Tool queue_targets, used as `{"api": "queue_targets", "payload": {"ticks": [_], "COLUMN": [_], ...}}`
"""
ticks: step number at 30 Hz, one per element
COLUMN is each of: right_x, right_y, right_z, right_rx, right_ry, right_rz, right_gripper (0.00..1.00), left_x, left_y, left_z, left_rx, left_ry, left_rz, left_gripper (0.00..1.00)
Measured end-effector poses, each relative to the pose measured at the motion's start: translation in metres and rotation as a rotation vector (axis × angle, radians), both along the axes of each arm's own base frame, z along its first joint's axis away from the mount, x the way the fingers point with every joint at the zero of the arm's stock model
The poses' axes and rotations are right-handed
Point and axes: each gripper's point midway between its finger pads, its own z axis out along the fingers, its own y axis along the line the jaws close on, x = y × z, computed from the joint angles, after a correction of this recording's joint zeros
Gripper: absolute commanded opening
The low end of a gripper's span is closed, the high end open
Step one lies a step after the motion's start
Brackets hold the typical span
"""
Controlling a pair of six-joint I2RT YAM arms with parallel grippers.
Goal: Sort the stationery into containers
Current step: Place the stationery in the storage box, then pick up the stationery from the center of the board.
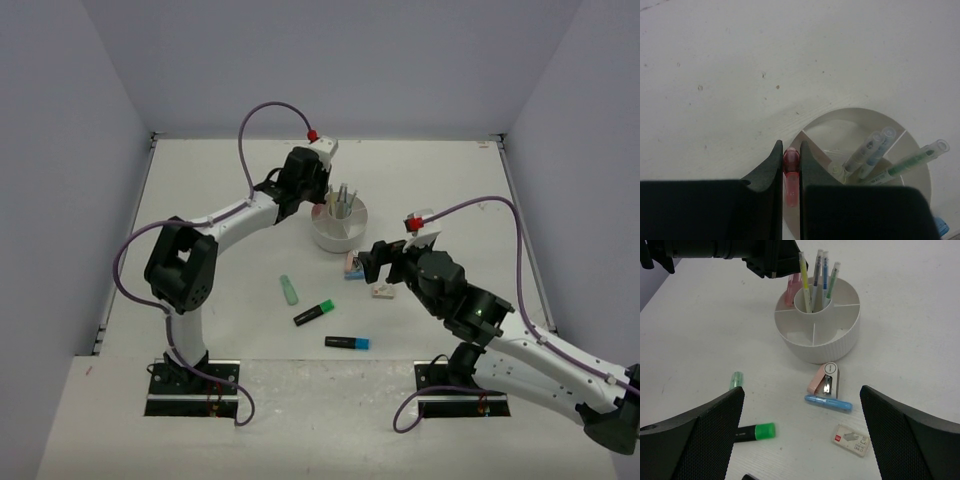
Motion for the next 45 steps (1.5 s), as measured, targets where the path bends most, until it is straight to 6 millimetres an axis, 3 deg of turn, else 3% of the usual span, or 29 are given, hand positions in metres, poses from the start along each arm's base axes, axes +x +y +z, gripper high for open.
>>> {"api": "queue_targets", "payload": {"ticks": [3, 5, 9, 16, 19, 22, 25, 28, 33, 38, 42, 45], "right_x": [0.000, 0.001, 0.003, 0.004, 0.004, 0.003, 0.004, 0.005, 0.007, 0.005, -0.003, -0.009], "right_y": [0.001, 0.002, 0.004, 0.010, 0.014, 0.025, 0.045, 0.069, 0.126, 0.181, 0.199, 0.201], "right_z": [0.003, 0.003, -0.003, -0.012, -0.016, -0.024, -0.033, -0.056, -0.109, -0.153, -0.180, -0.196], "right_rx": [0.005, 0.003, -0.015, -0.040, -0.048, -0.061, -0.073, -0.094, -0.210, -0.316, -0.405, -0.452], "right_ry": [-0.003, -0.001, 0.014, 0.043, 0.059, 0.094, 0.150, 0.253, 0.447, 0.563, 0.625, 0.658], "right_rz": [0.006, 0.005, 0.007, 0.025, 0.042, 0.085, 0.140, 0.168, 0.199, 0.242, 0.250, 0.251], "right_gripper": [0.99, 0.99, 0.99, 0.99, 0.99, 0.99, 0.99, 0.99, 0.91, 0.76, 0.64, 0.55], "left_x": [-0.005, -0.009, -0.013, -0.015, -0.019, -0.024, -0.041, -0.068, -0.121, -0.159, -0.182, -0.194], "left_y": [0.002, 0.003, 0.003, 0.003, 0.008, 0.025, 0.054, 0.089, 0.142, 0.177, 0.195, 0.205], "left_z": [-0.008, -0.010, -0.010, -0.006, 0.000, 0.024, 0.066, 0.111, 0.151, 0.151, 0.141, 0.136], "left_rx": [0.021, 0.028, 0.029, 0.019, 0.014, -0.007, -0.054, -0.158, -0.287, -0.297, -0.258, -0.233], "left_ry": [0.038, 0.059, 0.085, 0.105, 0.115, 0.094, 0.040, -0.043, -0.125, -0.135, -0.114, -0.103], "left_rz": [-0.005, -0.011, -0.016, -0.001, 0.023, 0.123, 0.239, 0.372, 0.508, 0.565, 0.580, 0.588], "left_gripper": [0.04, 0.23, 0.49, 0.70, 0.84, 0.97, 1.00, 1.00, 1.00, 1.00, 1.00, 1.00]}}
